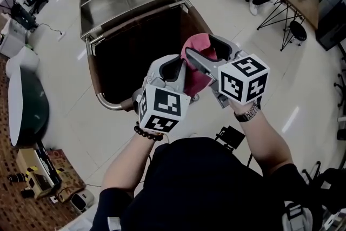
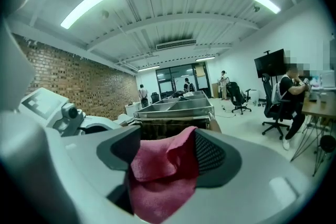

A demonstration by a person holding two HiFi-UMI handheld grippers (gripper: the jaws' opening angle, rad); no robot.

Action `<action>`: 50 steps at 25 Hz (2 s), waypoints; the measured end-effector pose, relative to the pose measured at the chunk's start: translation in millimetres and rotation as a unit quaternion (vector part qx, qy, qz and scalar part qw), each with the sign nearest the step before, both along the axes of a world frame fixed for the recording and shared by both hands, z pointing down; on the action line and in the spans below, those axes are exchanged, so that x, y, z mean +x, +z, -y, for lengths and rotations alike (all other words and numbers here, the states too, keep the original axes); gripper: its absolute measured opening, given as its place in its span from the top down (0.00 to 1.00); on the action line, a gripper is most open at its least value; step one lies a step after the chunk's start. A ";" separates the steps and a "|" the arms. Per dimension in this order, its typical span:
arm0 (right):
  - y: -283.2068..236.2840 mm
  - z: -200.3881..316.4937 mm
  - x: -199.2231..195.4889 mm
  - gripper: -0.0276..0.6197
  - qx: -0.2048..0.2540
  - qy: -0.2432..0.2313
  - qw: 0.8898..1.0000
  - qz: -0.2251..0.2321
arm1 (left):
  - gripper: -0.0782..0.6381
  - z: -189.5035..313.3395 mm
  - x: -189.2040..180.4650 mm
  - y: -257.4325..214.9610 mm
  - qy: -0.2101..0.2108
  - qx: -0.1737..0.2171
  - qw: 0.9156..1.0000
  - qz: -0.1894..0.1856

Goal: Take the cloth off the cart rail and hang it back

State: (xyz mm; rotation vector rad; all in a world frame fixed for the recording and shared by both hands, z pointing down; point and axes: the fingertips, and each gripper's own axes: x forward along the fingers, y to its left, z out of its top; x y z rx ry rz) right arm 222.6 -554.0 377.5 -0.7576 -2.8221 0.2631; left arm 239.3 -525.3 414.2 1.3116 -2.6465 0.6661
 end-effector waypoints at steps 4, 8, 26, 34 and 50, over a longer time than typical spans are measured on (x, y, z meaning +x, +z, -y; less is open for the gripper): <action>-1.9 9.0 8.3 0.49 0.000 0.001 1.000 0.003 | 0.85 -4.8 -5.9 -4.0 -0.025 0.017 1.000 -0.007; -2.3 17.4 23.1 0.49 -0.004 -0.001 1.000 0.004 | 0.85 -6.8 -3.3 -6.4 -0.042 0.029 0.999 -0.016; -34.7 -10.6 111.9 0.93 -0.003 -0.001 0.994 0.113 | 0.89 -17.0 97.4 -47.9 0.017 0.117 0.992 0.031; -21.7 -56.5 165.1 0.96 0.017 0.032 0.987 0.156 | 0.89 -59.3 145.5 -35.5 0.052 0.140 0.987 0.051; -35.7 -125.4 243.2 0.96 0.046 0.085 0.979 0.181 | 0.89 -116.0 213.6 -42.7 0.106 0.175 0.978 0.041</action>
